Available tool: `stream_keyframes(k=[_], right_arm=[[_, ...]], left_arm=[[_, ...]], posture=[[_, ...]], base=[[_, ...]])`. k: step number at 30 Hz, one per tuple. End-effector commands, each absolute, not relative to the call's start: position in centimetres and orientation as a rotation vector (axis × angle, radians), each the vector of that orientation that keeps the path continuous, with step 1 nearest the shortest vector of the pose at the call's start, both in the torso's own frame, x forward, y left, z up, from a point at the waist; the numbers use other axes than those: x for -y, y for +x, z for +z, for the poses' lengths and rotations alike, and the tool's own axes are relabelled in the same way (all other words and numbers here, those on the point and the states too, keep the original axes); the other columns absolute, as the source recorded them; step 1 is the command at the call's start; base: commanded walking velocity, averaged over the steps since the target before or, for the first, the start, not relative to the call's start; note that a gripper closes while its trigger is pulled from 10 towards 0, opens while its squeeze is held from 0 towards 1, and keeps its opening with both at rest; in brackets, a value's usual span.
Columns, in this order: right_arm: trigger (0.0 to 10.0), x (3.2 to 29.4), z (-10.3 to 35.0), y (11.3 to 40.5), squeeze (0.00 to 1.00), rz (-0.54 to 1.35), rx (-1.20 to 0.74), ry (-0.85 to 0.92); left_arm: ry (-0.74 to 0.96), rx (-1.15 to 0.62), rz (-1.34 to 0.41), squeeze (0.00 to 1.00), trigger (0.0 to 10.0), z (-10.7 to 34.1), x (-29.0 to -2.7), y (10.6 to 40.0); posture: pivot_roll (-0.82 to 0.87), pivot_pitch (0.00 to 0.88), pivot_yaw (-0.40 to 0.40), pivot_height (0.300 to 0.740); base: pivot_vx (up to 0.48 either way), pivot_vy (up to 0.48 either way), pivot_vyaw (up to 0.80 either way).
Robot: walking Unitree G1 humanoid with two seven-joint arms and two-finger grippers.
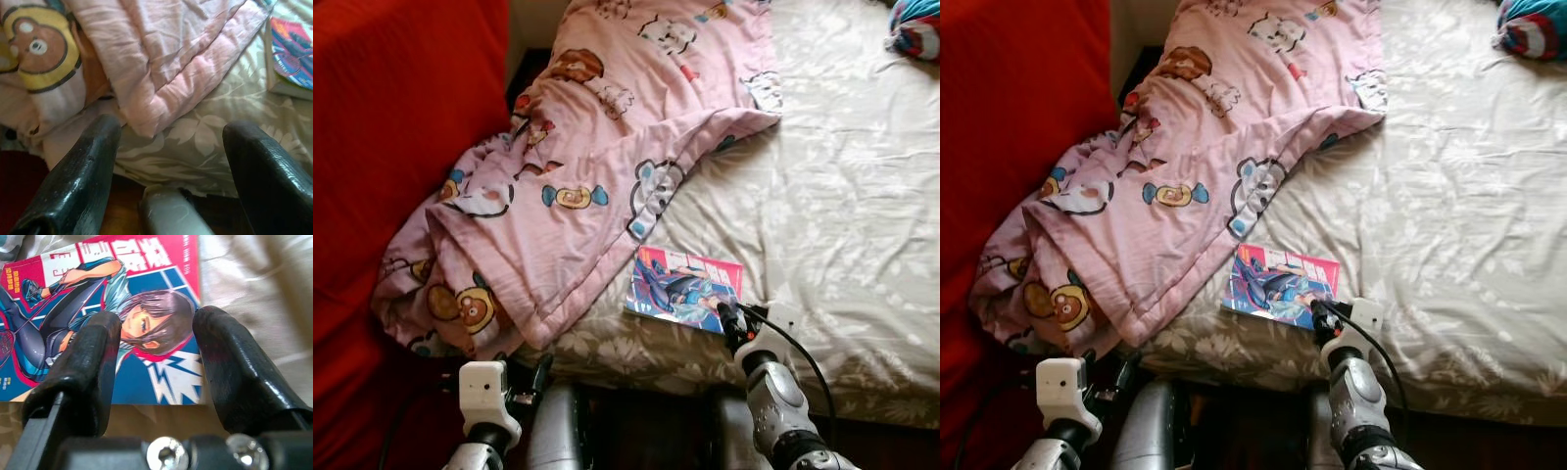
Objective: Clean up the room
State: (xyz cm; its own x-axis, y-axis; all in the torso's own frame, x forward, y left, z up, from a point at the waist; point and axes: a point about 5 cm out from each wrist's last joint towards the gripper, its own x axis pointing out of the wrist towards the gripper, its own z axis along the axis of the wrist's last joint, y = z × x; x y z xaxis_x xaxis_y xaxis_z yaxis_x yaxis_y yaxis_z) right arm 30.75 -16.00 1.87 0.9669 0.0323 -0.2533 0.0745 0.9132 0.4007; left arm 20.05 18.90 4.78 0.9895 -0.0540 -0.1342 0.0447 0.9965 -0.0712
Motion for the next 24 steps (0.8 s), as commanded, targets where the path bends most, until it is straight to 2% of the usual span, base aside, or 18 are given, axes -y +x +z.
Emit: stream_keyframes(k=[1,11,24], right_arm=[[10.0,15.8,1.5,30.4,0.00,-0.024,-0.273,0.449],[10.0,16.9,1.6,30.1,0.00,-0.083,-0.217,0.493],[10.0,16.9,0.3,28.8,0.00,-0.100,-0.246,0.525]], left_arm=[[-0.050,-0.176,-0.051,0.00,10.0,4.4,-19.2,19.3],[-0.030,-0.204,-0.046,0.00,10.0,4.6,-19.8,18.5],[-0.016,-0.211,-0.068,0.00,10.0,5.0,-19.5,18.6]], posture=[[0.09,0.335,0.096,0.606],[0.10,0.351,0.112,0.606],[0.10,0.350,0.122,0.606]], base=[[0.000,0.000,0.00],[0.000,0.000,0.00],[0.000,0.000,0.00]])
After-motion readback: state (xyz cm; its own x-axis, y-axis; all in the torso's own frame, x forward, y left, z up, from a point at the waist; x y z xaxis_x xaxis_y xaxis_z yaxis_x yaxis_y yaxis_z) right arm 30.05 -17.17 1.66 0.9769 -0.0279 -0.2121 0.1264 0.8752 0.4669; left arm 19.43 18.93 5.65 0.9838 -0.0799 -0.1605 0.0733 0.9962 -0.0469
